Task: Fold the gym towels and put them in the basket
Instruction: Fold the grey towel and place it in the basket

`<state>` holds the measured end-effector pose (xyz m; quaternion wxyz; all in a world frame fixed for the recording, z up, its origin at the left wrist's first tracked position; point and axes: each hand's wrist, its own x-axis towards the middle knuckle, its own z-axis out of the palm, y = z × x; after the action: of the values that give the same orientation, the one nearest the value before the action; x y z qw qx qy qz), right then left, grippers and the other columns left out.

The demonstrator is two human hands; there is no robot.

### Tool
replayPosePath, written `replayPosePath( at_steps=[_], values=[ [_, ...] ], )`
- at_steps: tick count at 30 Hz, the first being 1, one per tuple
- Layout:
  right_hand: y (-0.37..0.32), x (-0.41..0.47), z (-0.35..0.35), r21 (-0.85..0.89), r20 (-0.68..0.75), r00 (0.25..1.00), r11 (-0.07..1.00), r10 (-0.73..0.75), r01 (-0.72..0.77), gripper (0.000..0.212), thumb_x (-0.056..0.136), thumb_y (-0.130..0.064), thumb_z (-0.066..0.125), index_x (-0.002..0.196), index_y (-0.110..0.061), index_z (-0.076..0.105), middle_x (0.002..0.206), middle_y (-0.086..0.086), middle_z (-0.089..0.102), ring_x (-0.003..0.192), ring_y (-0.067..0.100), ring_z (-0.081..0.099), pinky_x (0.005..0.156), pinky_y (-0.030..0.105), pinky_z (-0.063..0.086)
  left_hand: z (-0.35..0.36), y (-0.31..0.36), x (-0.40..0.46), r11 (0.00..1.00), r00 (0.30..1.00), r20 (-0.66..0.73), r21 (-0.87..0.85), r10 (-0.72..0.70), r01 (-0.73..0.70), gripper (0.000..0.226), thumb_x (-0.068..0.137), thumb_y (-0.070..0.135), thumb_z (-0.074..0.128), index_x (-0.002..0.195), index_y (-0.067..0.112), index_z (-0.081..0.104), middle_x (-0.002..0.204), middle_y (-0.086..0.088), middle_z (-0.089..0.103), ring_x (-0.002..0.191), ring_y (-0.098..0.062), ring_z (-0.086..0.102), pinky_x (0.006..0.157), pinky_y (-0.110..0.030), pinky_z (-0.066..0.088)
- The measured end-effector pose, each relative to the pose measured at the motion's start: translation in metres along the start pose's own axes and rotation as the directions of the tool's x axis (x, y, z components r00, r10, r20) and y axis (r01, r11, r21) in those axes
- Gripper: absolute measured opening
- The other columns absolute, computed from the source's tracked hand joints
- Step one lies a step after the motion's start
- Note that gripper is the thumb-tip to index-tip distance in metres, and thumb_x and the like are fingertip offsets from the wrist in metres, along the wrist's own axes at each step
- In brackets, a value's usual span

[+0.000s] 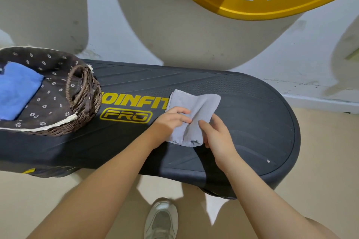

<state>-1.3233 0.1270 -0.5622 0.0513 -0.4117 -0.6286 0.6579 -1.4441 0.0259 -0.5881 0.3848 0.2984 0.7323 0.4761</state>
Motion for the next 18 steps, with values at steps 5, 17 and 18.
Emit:
replayPosePath(
  at_steps=[5, 17, 18],
  values=[
    [-0.014, 0.002, 0.017, -0.399, 0.101, 0.963, 0.877, -0.249, 0.268, 0.034, 0.083, -0.026, 0.061, 0.113, -0.021, 0.046, 0.082, 0.0, 0.059, 0.074, 0.016, 0.055, 0.065, 0.028, 0.044, -0.015, -0.002, 0.006, 0.731, 0.973, -0.132, -0.681, -0.188, 0.049, 0.023, 0.09, 0.023, 0.048, 0.111, 0.014, 0.05, 0.118, -0.007, 0.057, 0.098, -0.014, 0.062, 0.084, -0.022, 0.05],
    [-0.022, 0.019, 0.064, -0.799, 0.301, 0.924, 0.466, -0.235, 0.379, 0.055, 0.091, -0.009, 0.039, 0.143, -0.005, 0.023, 0.118, 0.015, 0.05, 0.103, 0.035, 0.054, 0.068, 0.03, 0.032, -0.036, -0.005, 0.024, 0.987, 0.986, -0.135, -0.142, -0.098, 0.079, 0.033, 0.094, 0.014, 0.049, 0.126, 0.012, 0.046, 0.107, -0.01, 0.063, 0.092, -0.021, 0.061, 0.075, -0.021, 0.051],
    [-0.024, 0.02, 0.064, -0.819, 0.283, 0.926, 0.44, -0.248, 0.368, 0.048, 0.09, -0.01, 0.042, 0.137, -0.004, 0.032, 0.114, 0.014, 0.052, 0.1, 0.033, 0.055, 0.065, 0.03, 0.033, -0.034, -0.008, 0.024, 1.0, 0.976, -0.219, -0.003, -0.005, 0.005, 0.041, 0.091, 0.012, 0.053, 0.131, 0.015, 0.043, 0.111, -0.009, 0.06, 0.093, -0.02, 0.06, 0.079, -0.024, 0.048]
  ],
)
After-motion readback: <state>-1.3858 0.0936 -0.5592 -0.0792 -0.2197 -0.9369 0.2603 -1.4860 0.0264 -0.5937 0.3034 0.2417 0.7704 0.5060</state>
